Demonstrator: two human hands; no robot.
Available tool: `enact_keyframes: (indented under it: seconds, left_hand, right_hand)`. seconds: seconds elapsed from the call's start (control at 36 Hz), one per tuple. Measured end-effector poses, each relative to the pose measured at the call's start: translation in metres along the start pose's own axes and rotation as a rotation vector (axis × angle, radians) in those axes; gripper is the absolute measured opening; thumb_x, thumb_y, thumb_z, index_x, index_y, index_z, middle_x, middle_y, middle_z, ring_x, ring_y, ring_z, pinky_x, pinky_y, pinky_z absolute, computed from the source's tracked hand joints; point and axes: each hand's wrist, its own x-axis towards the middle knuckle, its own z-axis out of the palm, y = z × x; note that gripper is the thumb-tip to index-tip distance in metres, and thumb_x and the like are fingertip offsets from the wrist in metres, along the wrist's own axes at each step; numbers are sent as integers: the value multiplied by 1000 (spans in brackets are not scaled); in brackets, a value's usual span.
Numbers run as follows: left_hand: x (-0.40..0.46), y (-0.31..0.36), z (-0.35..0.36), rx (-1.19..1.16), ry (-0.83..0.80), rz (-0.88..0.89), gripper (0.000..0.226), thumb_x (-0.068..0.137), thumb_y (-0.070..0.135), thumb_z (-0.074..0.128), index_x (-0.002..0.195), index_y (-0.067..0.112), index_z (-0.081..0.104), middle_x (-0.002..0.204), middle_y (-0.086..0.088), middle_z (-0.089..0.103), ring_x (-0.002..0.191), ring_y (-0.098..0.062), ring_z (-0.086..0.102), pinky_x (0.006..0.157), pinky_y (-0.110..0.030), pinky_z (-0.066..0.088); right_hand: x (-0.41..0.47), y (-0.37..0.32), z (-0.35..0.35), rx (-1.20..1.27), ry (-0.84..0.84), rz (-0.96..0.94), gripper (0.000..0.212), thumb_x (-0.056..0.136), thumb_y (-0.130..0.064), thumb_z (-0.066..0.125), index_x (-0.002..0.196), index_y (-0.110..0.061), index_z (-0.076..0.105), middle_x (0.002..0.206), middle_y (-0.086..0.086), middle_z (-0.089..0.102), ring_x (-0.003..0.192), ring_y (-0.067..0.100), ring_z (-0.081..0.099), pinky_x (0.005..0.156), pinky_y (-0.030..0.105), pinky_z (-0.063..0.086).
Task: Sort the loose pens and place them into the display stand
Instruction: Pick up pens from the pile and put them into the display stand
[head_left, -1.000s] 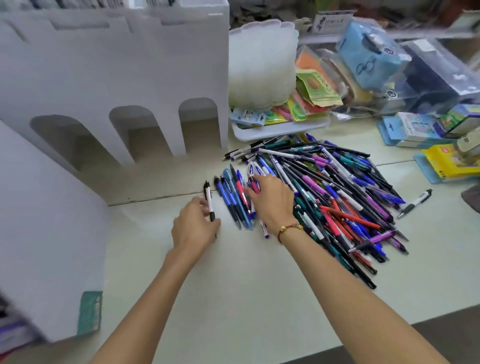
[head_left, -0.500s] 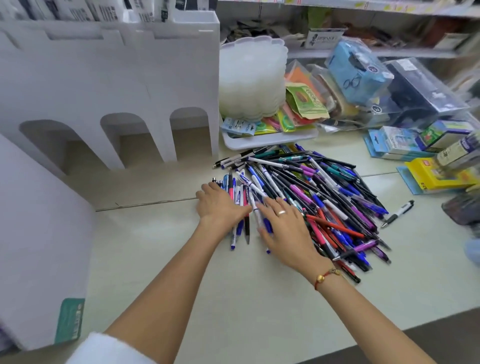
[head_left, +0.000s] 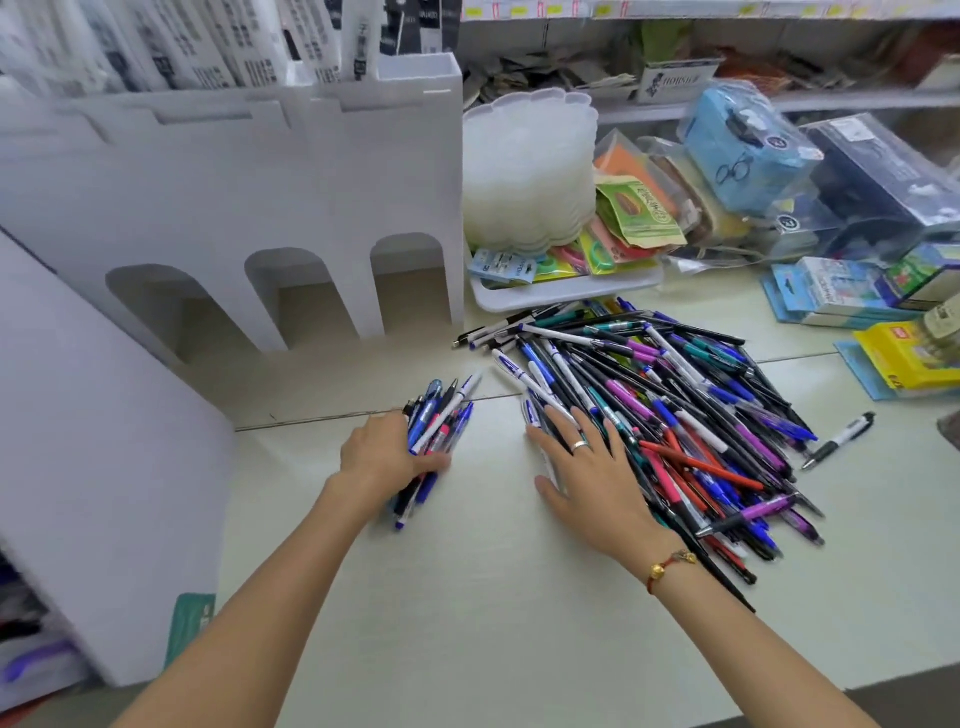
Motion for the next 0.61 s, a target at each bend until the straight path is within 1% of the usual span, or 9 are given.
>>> enact_keyframes:
  seconds: [0.08, 0.17, 0.25, 0.33, 0.39, 0.44, 0.53, 0.56, 0.61]
  left_hand:
    - [-2, -10, 5, -36, 8, 25, 50, 75, 60, 68, 81, 15, 46, 81, -2, 54, 77, -25, 50, 53, -31, 27]
    - [-3, -14, 6, -101, -29, 22, 46, 79, 60, 65, 79, 18, 45, 80, -1, 54, 76, -24, 50, 53, -30, 28]
    - [-5, -16, 5, -143, -69, 17, 38, 85, 54, 61, 81, 20, 45, 79, 0, 53, 77, -23, 51, 55, -31, 30]
    - [-9, -19, 2, -203, -92, 13, 31, 89, 46, 58, 80, 20, 45, 72, 3, 51, 70, -19, 49, 53, -28, 31]
    - [-11, -25, 0, -267, -105, -3, 29, 90, 40, 58, 75, 19, 45, 68, 2, 50, 63, -17, 46, 52, -28, 31]
    - [-12, -33, 0, -356, -135, -23, 29, 90, 35, 60, 72, 18, 47, 65, 1, 52, 62, -17, 48, 54, -27, 33]
    - [-19, -42, -2, -599, -172, -72, 20, 91, 29, 63, 89, 10, 56, 77, -3, 61, 69, -16, 57, 63, -26, 43]
    - [-23, -44, -3, -675, -160, -95, 22, 92, 28, 62, 97, 8, 55, 81, -4, 61, 70, -14, 57, 62, -24, 44]
    - [-29, -45, -4, -788, -117, -144, 29, 93, 27, 61, 110, 5, 52, 83, -4, 58, 70, -10, 55, 57, -20, 41]
  right_hand:
    - [0, -1, 1, -5, -7, 7, 55, 99, -37, 43, 150, -30, 23, 160, -4, 12, 148, 22, 3, 118, 44, -7]
    - [2, -2, 0, -1, -10, 14, 55, 99, -37, 43, 150, -32, 23, 160, -5, 11, 148, 21, 3, 118, 44, -6]
    - [3, -4, -2, 2, -6, 26, 53, 96, -35, 49, 146, -29, 33, 158, -3, 19, 147, 24, 8, 119, 46, -1]
    - [5, -12, -2, 35, 93, 30, 48, 91, -26, 59, 137, -21, 49, 152, 3, 36, 144, 30, 21, 118, 50, 10]
    - [10, -23, -3, 46, 172, 11, 48, 90, -22, 60, 137, -21, 49, 149, 4, 40, 143, 29, 26, 117, 50, 13]
    - [20, -39, -6, 50, 213, -40, 50, 92, -18, 58, 140, -22, 45, 151, 3, 38, 143, 26, 26, 118, 47, 13]
    - [40, -65, -8, 69, 166, -128, 55, 95, -13, 50, 147, -25, 34, 155, 4, 31, 144, 26, 24, 117, 41, 18]
    - [45, -73, -8, 82, 133, -131, 57, 96, -12, 48, 148, -25, 30, 155, 5, 29, 143, 26, 25, 115, 40, 24]
    - [50, -85, -7, 131, 86, -79, 57, 96, -11, 47, 148, -25, 28, 153, 5, 29, 136, 26, 32, 103, 37, 39]
